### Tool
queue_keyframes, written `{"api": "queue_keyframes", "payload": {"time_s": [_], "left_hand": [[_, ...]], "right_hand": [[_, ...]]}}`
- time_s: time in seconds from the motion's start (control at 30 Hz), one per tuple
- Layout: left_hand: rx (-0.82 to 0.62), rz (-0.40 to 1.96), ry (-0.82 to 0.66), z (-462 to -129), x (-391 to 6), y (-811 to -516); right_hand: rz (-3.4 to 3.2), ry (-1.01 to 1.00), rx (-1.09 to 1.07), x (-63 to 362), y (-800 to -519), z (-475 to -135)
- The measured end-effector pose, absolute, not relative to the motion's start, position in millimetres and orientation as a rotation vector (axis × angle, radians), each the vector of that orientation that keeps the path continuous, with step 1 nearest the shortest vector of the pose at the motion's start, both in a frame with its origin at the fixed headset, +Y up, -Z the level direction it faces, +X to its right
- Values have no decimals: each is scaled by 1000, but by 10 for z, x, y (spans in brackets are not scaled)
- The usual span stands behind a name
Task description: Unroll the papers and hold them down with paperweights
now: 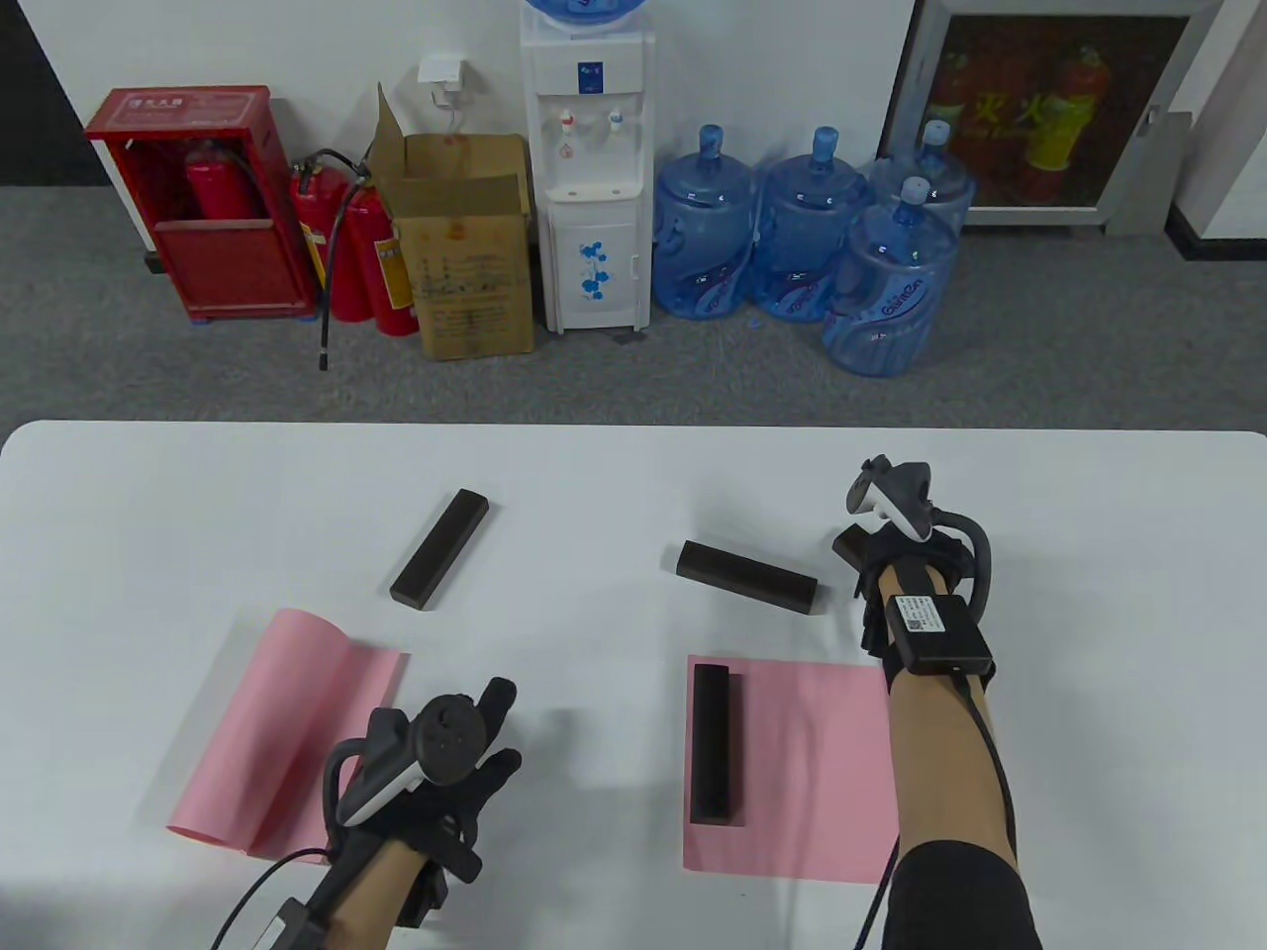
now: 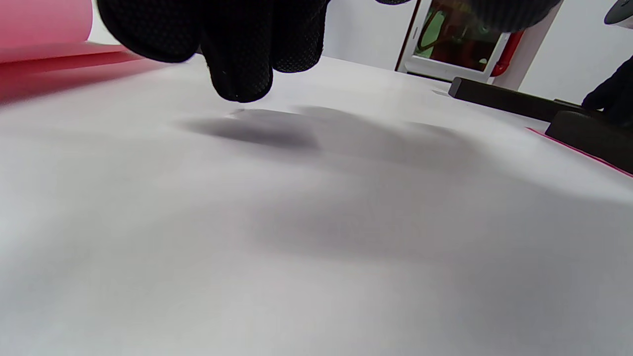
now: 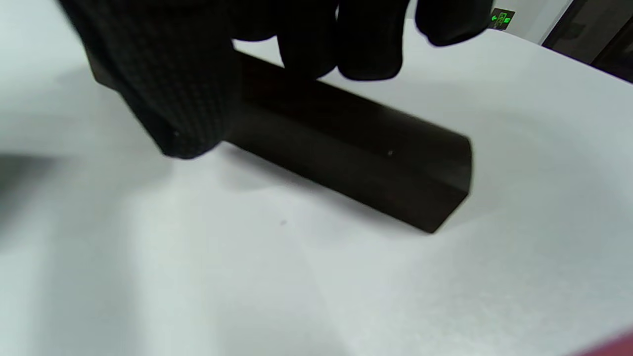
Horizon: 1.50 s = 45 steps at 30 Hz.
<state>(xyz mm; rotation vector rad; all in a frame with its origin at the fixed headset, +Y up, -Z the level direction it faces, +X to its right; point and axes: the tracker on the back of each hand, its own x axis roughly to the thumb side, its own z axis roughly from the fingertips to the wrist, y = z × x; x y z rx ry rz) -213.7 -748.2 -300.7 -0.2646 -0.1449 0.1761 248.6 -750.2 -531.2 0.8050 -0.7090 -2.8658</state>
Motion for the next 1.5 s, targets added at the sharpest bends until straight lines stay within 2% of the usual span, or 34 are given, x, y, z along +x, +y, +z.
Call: {"api": "queue_keyframes", "payload": {"time_s": [0.13,0.4,0.57,0.67,0.83,0.93,1.07,1.17,1.33,1.5], "left_hand": [[-282,170,-147,-3008,-2129,-7494],[-269,160,-152,-3003,-2121,-7470],[-260,158,-147,-3007,-2129,-7466],[-204,106,-136,-3004,-2129,-7413],[-203,125,-136,-3005,-2136,-7406],[-212,117,-138,-3001,-2129,-7412],[-212,123,-139,-3000,-2135,-7407],[-216,128,-144,-3005,-2129,-7414],[-226,125,-147,-3005,-2109,-7426],[-227,131,-144,-3006,-2112,-7436]], "right_hand": [[-2831,-554,708,2517,-7544,-5331],[-2877,-519,734,2548,-7418,-5301],[-2952,-408,746,2552,-7071,-5187],[-3008,-317,739,2572,-6808,-5060],[-3083,-179,648,2587,-6382,-4661],[-3091,-159,579,2565,-6282,-4422],[-3125,-201,515,2523,-6306,-4089],[-3140,-248,462,2513,-6426,-3848],[-3140,-340,480,2588,-6759,-3541],[-3072,-344,564,2745,-7059,-3406]]}}
